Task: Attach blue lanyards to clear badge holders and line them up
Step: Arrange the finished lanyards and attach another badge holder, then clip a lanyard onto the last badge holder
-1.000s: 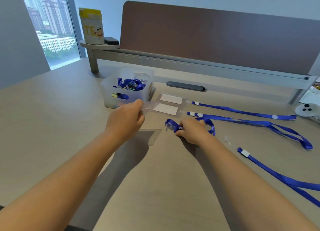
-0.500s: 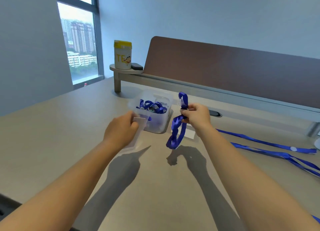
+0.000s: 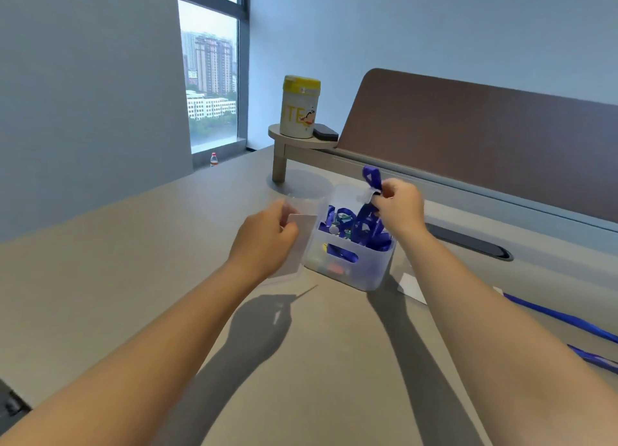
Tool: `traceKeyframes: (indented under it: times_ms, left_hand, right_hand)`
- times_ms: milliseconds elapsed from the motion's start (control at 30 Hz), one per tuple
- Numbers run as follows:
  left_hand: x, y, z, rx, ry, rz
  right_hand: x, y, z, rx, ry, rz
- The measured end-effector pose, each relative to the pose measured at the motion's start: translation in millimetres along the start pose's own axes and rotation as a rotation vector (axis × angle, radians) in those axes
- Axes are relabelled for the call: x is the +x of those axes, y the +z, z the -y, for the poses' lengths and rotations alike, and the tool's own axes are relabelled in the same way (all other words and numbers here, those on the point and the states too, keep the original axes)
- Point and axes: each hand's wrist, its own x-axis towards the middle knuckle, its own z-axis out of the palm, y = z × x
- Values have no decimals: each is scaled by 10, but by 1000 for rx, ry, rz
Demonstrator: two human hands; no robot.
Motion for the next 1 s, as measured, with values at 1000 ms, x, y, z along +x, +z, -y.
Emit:
traceKeyframes:
  times_ms: [1000]
  left_hand:
    - [-1740, 1133, -1316, 125, 569, 416]
  right_hand:
    - [-2403, -2381, -1498, -531, 508, 241]
